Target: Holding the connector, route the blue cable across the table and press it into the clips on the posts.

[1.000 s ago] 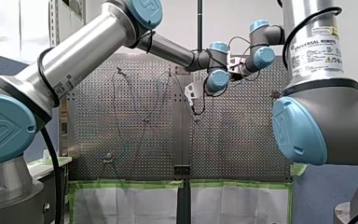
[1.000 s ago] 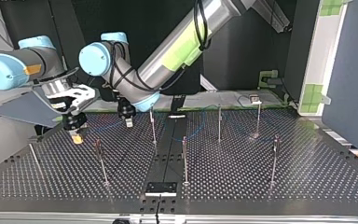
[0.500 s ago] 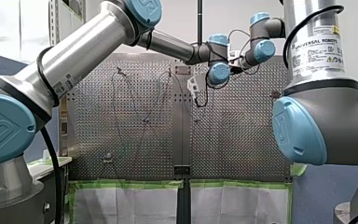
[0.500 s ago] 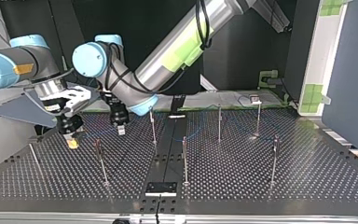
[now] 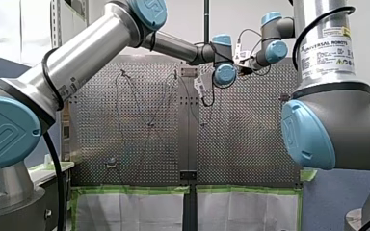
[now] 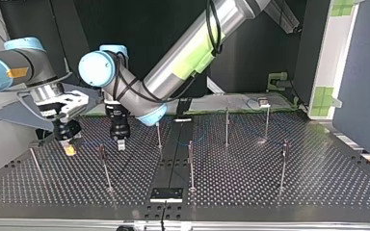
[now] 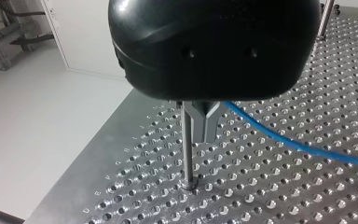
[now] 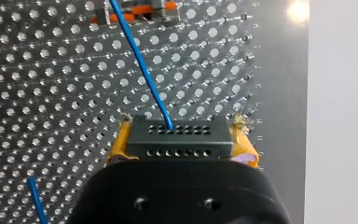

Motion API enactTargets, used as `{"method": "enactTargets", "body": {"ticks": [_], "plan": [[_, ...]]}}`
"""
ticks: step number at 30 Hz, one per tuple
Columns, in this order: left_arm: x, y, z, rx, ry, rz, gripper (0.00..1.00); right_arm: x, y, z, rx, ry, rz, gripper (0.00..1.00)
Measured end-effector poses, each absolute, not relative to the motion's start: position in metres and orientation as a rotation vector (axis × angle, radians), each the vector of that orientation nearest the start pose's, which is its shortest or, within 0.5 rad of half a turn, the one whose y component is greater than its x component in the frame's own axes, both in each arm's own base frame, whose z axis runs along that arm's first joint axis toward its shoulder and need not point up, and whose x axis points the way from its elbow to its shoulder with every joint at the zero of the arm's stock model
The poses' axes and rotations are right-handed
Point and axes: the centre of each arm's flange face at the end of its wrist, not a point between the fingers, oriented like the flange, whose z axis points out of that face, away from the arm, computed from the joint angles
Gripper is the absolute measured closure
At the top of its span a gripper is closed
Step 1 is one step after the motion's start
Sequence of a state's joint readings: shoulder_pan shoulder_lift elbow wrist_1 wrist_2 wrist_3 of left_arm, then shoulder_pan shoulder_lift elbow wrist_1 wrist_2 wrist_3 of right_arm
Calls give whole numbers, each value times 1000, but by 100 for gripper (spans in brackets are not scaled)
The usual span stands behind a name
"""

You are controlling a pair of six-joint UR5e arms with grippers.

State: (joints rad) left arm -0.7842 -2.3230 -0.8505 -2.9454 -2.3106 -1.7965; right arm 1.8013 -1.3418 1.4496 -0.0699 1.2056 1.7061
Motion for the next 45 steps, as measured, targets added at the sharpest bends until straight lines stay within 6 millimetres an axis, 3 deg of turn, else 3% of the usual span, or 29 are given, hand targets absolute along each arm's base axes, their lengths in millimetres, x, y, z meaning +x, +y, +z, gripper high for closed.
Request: {"method": "enactTargets", "body": {"ticks": [10, 18, 35, 37, 39, 40, 41, 42, 44, 45], "plan": [[529, -577, 370, -198, 1419, -311, 100, 286, -530, 434, 1626, -1025, 1719, 100], [544, -578, 349, -158, 1436, -321, 100, 279, -538, 431, 1618, -1039, 1713, 100], [548, -577, 339, -148, 1452, -314, 100, 258, -556, 421, 1611, -1055, 1705, 100], [546, -579, 339, -145, 1454, -316, 95, 255, -558, 422, 1608, -1054, 1705, 100], [544, -580, 338, -144, 1455, -320, 74, 254, -559, 422, 1606, -1056, 1703, 100], [544, -581, 338, -144, 1456, -323, 74, 252, -560, 422, 1605, -1056, 1703, 100], [543, -582, 338, -143, 1456, -325, 63, 252, -560, 422, 1604, -1056, 1703, 100], [542, -583, 338, -142, 1457, -327, 45, 251, -560, 422, 1604, -1056, 1703, 100], [540, -584, 338, -141, 1458, -331, 39, 250, -561, 422, 1605, -1055, 1703, 100], [539, -585, 338, -140, 1459, -333, 12, 250, -561, 422, 1605, -1054, 1703, 100]]}}
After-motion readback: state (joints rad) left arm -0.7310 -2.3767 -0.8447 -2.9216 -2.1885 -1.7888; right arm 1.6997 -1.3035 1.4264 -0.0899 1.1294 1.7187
